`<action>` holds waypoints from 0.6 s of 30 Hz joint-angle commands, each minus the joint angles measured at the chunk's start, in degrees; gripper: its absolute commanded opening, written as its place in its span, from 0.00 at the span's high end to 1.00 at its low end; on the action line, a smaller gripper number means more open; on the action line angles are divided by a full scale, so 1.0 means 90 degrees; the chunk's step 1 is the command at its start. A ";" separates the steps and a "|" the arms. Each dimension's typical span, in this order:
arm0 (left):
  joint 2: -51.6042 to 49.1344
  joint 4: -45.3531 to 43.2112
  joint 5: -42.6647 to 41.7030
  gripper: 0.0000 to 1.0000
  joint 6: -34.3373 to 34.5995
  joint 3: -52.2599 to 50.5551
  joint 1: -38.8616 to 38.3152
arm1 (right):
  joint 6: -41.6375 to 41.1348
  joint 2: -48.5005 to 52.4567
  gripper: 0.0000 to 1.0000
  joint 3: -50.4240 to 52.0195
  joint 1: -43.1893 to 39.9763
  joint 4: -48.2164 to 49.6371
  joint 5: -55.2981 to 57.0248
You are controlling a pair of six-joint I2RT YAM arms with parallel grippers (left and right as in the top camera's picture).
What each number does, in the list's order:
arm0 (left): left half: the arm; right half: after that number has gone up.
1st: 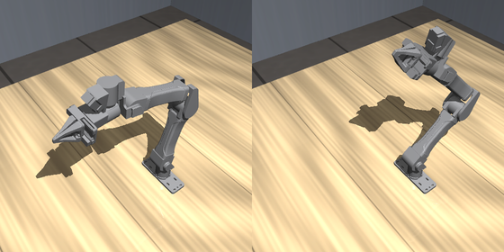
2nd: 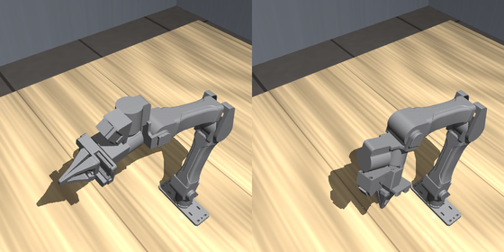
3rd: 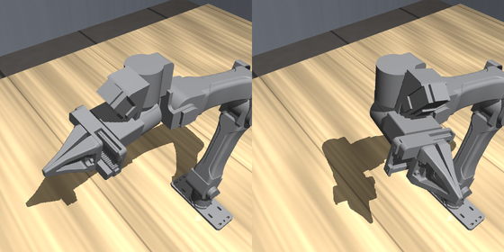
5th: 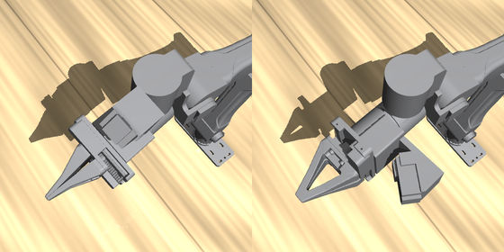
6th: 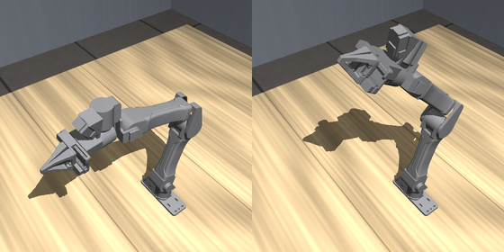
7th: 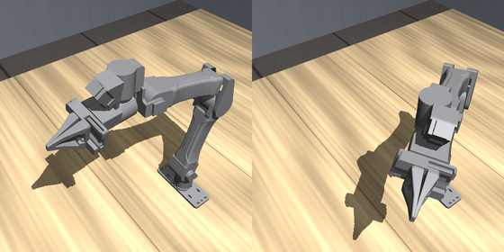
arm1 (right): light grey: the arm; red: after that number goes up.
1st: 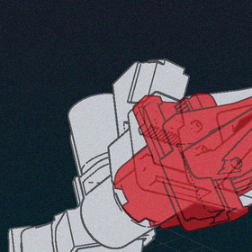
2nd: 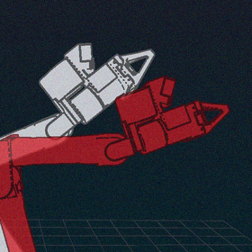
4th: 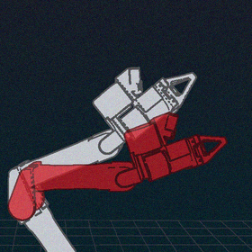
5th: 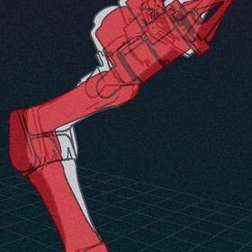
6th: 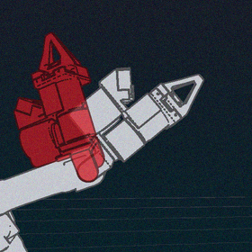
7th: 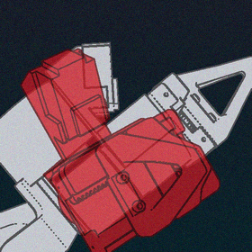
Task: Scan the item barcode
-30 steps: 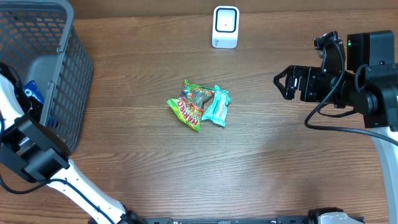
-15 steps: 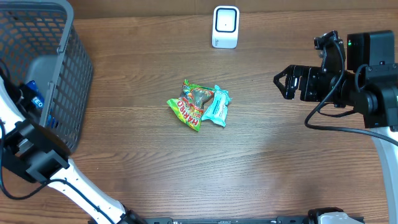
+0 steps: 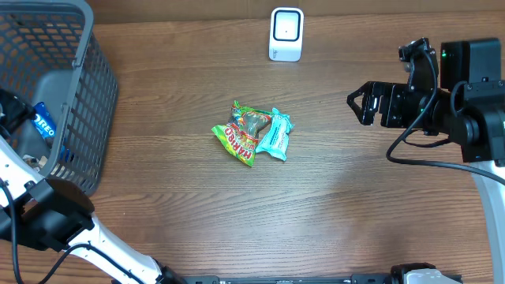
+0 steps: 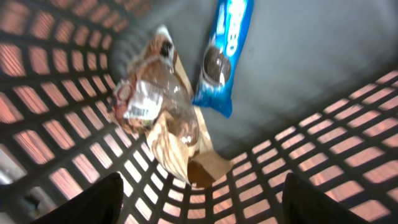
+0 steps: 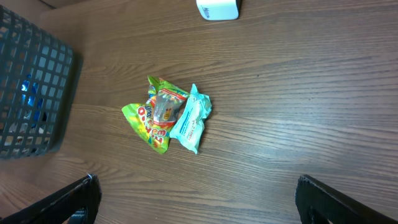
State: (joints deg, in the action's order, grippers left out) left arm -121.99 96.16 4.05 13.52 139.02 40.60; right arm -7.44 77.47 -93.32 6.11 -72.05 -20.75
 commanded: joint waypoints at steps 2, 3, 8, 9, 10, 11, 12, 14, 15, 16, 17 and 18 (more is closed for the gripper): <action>-0.0107 -0.0151 -0.0073 0.25 -0.0022 -0.0729 0.0024 | 0.0049 -0.0032 0.00 -0.0129 0.0034 0.0022 0.0015; -0.0107 -0.0248 -0.0075 0.25 -0.0019 -0.0954 0.0029 | 0.0049 -0.0032 0.00 -0.0129 0.0034 0.0022 0.0015; -0.0107 -0.0826 0.0104 0.25 0.0070 -0.2001 0.0029 | 0.0049 -0.0032 0.00 -0.0129 0.0034 0.0012 0.0015; -0.0107 -0.0947 0.0119 0.25 0.0085 -0.2203 0.0029 | 0.0051 -0.0032 0.00 -0.0129 0.0034 0.0010 0.0015; -0.0107 -0.1076 0.0117 0.25 0.0097 -0.2404 0.0029 | 0.0049 -0.0032 0.00 -0.0129 0.0034 0.0005 0.0017; -0.0107 -0.1171 0.0119 0.25 0.0112 -0.2567 0.0029 | 0.0049 -0.0032 0.00 -0.0129 0.0034 0.0002 0.0017; -0.0107 -0.1256 0.0194 0.25 0.0199 -0.2754 0.0032 | 0.0049 -0.0032 0.00 -0.0129 0.0034 -0.0002 0.0017; -0.0107 -0.1433 0.0328 0.25 0.0270 -0.3099 0.0032 | 0.0049 -0.0032 0.00 -0.0129 0.0034 -0.0007 0.0015; -0.0107 -0.1518 0.0369 0.25 0.0270 -0.3240 0.0032 | 0.0049 -0.0032 0.00 -0.0129 0.0034 -0.0007 0.0015; -0.0107 -0.1622 0.0440 0.26 0.0316 -0.3405 0.0029 | 0.0049 -0.0032 0.00 -0.0126 0.0034 -0.0010 0.0015; -0.0107 -0.1683 0.0493 0.26 0.0374 -0.3521 0.0029 | 0.0049 -0.0032 0.00 -0.0129 0.0034 -0.0015 0.0015; -0.0107 -0.1766 0.0500 0.27 0.0384 -0.3648 0.0029 | 0.0049 -0.0032 0.00 -0.0129 0.0034 -0.0015 0.0015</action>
State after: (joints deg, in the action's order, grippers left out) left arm -122.39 81.30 6.35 15.14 108.71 40.60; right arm -7.42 77.47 -93.34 6.09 -72.23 -20.75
